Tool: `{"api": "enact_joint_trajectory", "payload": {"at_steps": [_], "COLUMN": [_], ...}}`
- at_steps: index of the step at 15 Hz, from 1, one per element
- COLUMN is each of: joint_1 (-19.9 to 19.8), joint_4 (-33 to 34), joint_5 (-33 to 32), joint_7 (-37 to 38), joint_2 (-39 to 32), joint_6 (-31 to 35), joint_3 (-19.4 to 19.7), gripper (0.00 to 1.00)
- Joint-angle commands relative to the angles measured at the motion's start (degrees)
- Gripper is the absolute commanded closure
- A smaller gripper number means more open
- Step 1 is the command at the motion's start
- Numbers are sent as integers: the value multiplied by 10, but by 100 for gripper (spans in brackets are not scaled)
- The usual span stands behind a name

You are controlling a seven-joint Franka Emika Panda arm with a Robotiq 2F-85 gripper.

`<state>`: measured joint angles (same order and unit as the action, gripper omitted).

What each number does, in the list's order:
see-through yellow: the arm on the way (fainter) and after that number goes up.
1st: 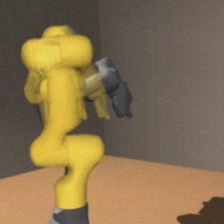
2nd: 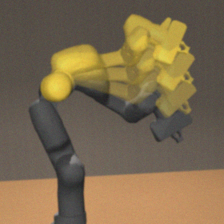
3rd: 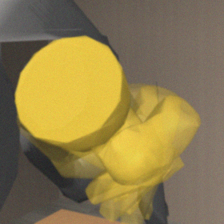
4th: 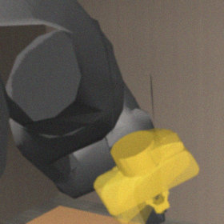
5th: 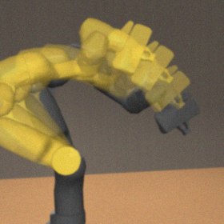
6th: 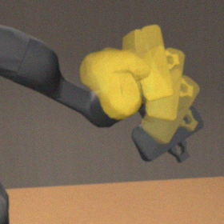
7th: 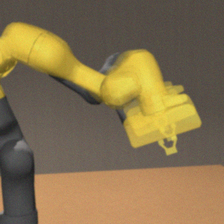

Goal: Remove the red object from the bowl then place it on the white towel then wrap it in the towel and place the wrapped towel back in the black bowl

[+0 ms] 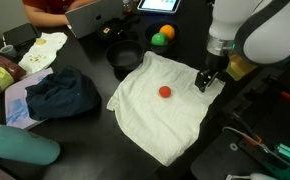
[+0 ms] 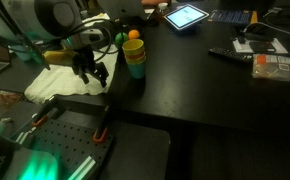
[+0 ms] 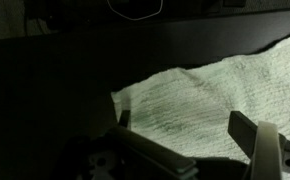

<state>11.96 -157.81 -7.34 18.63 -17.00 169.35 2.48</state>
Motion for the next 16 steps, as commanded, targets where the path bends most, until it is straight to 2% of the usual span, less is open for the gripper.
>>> {"api": "enact_joint_trajectory", "payload": {"at_steps": [1,2,7,9,11,12,13,16], "joint_1": [35,41,41,64,109,115,129,164], "joint_4": [4,6,4,6,11,14,19,39], "joint_5": [-16,-16,6,-4,-23,-22,-23,-38], "joint_7": [-11,-15,-35,-30,-15,-15,-8,6], "joint_2": [-31,-39,-33,-23,-6,4,15,38], "joint_6": [42,45,44,39,31,25,29,31], "joint_3": [38,46,34,47,75,72,74,75], "gripper": [0,20,58,73,87,95,99,100]}}
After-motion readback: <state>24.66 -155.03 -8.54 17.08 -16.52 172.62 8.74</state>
